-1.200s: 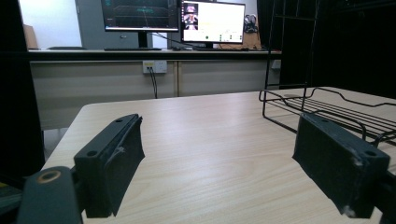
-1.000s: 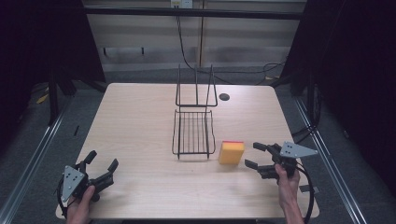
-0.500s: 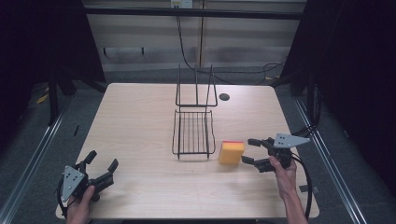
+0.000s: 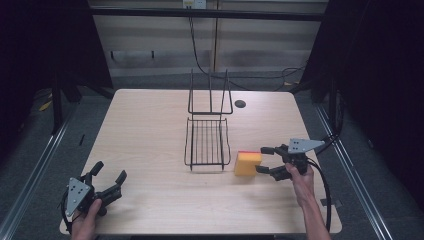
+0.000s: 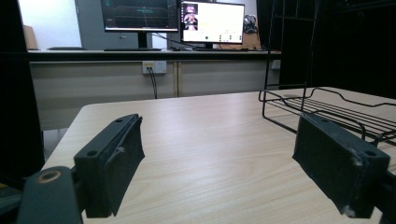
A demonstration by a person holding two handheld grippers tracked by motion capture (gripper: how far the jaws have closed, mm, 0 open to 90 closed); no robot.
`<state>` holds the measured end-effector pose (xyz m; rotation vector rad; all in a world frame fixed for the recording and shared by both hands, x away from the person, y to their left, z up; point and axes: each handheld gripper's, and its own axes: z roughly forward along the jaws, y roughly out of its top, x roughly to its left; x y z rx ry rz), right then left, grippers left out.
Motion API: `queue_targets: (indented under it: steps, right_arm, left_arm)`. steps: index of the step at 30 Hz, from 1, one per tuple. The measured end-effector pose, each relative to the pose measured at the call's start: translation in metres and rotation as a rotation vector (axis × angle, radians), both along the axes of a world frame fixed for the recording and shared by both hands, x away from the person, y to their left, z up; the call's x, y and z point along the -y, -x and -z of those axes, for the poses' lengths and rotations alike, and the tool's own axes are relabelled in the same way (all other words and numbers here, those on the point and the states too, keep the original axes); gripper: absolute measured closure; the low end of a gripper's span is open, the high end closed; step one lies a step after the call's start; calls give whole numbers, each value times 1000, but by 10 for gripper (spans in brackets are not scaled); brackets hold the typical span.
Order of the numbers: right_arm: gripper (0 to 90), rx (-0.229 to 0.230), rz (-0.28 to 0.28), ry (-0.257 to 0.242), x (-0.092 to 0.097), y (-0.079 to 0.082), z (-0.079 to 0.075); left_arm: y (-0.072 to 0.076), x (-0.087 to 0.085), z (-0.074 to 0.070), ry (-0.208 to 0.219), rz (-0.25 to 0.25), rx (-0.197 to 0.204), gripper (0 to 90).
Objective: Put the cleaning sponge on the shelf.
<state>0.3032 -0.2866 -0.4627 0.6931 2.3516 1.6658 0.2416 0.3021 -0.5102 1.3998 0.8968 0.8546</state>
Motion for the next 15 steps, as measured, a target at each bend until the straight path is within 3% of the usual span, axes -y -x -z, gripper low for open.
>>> queue_targets:
  steps: [15]
  right_arm:
    - [264, -28, -41, -4, 0, -9, 8]
  left_arm:
    - [0, 0, 0, 0, 0, -1, 156]
